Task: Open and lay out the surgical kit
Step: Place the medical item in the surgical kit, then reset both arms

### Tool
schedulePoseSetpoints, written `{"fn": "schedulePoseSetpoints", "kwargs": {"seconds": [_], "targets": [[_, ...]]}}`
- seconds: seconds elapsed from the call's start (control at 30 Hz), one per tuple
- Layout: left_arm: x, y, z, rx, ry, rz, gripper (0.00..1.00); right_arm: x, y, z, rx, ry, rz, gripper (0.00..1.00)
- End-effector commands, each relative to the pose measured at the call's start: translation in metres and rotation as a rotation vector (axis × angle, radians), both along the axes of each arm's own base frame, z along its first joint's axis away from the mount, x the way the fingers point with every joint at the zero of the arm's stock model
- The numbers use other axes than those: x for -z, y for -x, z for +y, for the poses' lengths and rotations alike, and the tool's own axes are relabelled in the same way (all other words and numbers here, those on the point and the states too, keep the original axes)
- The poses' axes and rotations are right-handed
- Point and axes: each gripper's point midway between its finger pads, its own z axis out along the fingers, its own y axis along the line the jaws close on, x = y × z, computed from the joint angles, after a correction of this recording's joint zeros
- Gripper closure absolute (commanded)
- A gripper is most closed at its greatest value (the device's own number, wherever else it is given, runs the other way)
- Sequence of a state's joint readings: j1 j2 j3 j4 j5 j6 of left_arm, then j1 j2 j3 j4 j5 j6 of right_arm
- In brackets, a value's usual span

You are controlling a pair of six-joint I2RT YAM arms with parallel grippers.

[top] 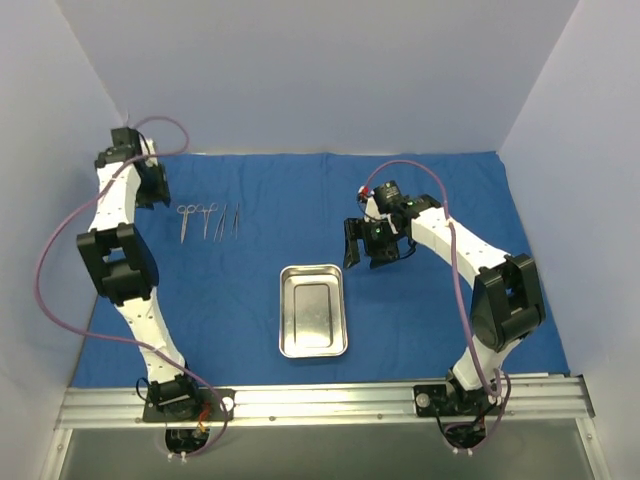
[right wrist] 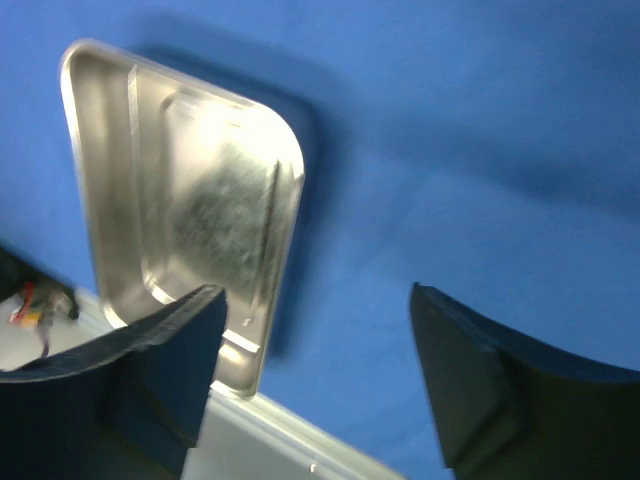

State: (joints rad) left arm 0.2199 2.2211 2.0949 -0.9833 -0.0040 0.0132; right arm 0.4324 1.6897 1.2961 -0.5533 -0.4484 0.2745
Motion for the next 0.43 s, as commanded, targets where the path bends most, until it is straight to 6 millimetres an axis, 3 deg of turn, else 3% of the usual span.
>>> {"fn": "schedulePoseSetpoints", "kwargs": {"seconds": [0.0, 0.03, 0.07, 0.1, 0.17, 0.2, 0.23, 0.27, 0.33, 0.4], "targets": [[-0.11, -0.002, -0.011, -0.104, 0.045, -0.345, 0.46, -0.011, -0.01, -0.02, 0.092, 0.072, -0.098, 0.22], [-0.138, 0.005, -0.027, -0.052, 0.104, -0.419, 0.45, -0.011, -0.011, -0.022, 0.111, 0.078, -0.111, 0.19], [-0.141, 0.012, -0.033, -0.041, 0.13, -0.421, 0.45, -0.004, -0.01, -0.022, 0.121, 0.071, -0.116, 0.13], [-0.146, 0.027, -0.041, -0.052, 0.161, -0.42, 0.04, -0.007, -0.009, -0.022, 0.158, 0.052, -0.121, 0.11], [-0.148, 0.042, -0.064, 0.006, 0.26, -0.418, 0.06, -0.006, -0.011, -0.017, 0.187, 0.007, -0.141, 0.08], [-0.129, 0.056, -0.074, 0.012, 0.302, -0.371, 0.06, -0.002, -0.003, -0.019, 0.197, -0.003, -0.132, 0.06], [-0.143, 0.067, -0.083, 0.022, 0.327, -0.416, 0.06, -0.001, -0.001, -0.016, 0.216, -0.025, -0.129, 0.05], [-0.142, 0.076, -0.091, 0.032, 0.364, -0.424, 0.06, -0.006, -0.006, -0.011, 0.215, -0.065, -0.172, 0.0], [-0.136, 0.099, -0.107, 0.049, 0.421, -0.471, 0.06, -0.005, 0.007, -0.009, 0.196, -0.113, -0.199, 0.0], [-0.129, 0.114, -0.124, 0.077, 0.506, -0.481, 0.06, -0.003, 0.006, -0.017, 0.22, -0.107, -0.259, 0.0]]}}
